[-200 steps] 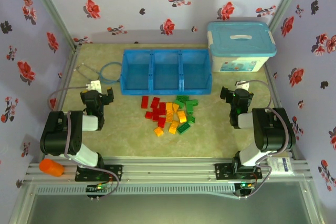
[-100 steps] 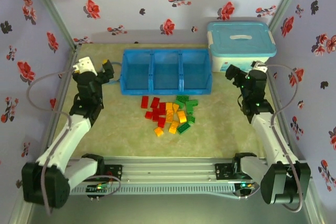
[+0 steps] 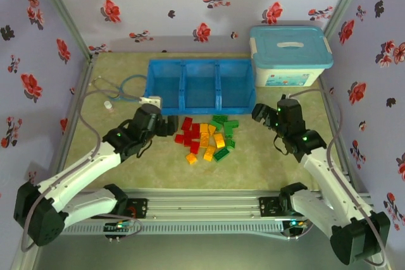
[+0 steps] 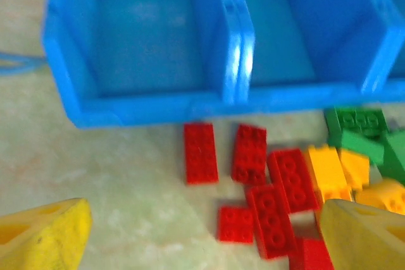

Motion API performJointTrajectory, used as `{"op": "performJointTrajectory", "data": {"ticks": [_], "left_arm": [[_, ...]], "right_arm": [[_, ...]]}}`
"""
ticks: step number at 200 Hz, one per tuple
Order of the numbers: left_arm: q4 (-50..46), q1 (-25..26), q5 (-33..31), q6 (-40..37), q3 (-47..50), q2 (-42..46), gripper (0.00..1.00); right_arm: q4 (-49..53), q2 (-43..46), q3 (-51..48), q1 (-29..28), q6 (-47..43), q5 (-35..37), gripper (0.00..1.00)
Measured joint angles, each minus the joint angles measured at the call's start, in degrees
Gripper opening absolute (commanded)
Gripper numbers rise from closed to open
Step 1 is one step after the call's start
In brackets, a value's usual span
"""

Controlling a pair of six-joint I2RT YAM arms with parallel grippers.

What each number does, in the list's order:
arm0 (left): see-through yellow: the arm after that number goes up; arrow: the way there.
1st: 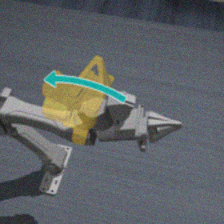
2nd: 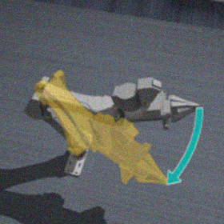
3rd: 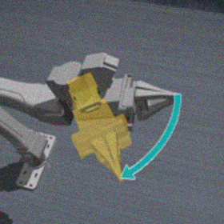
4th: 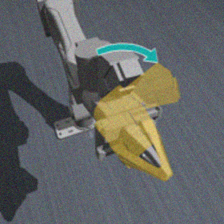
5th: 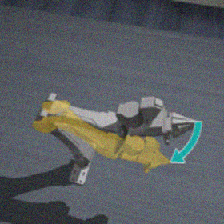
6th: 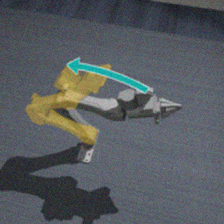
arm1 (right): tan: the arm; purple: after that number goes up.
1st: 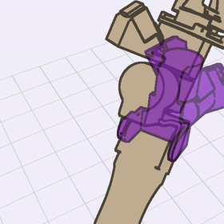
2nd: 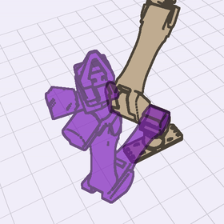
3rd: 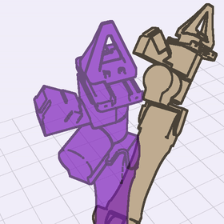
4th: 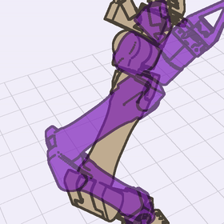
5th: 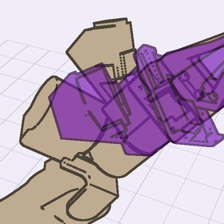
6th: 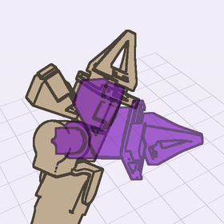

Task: Sort the legos into containers by color
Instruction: Pick up the lego from the center of the table.

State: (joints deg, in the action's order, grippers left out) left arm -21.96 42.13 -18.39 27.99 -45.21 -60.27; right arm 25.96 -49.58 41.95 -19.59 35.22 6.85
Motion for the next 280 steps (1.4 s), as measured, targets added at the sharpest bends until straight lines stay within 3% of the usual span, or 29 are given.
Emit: {"op": "performJointTrajectory", "data": {"ticks": [31,100,132,165,280], "left_arm": [[-3.04,2.03,1.81,2.75,0.15,-1.95,0.68],[-3.13,5.64,6.58,7.65,2.86,-8.50,0.62],[-2.05,1.38,7.13,8.09,2.71,-10.10,0.57],[-1.09,-3.69,8.02,6.43,-1.90,-18.16,0.56],[2.25,-7.39,9.05,1.42,-13.07,-36.35,0.50]], "right_arm": [[1.55,1.53,-2.84,-2.60,2.19,0.00,0.99],[2.84,3.39,-5.11,-7.02,4.96,-0.02,0.93],[2.64,4.04,-7.43,-8.90,6.51,-0.02,0.91],[2.60,4.07,-7.58,-9.92,6.97,-0.02,0.91],[2.62,5.68,-7.58,-10.10,7.02,0.00,0.90]]}}
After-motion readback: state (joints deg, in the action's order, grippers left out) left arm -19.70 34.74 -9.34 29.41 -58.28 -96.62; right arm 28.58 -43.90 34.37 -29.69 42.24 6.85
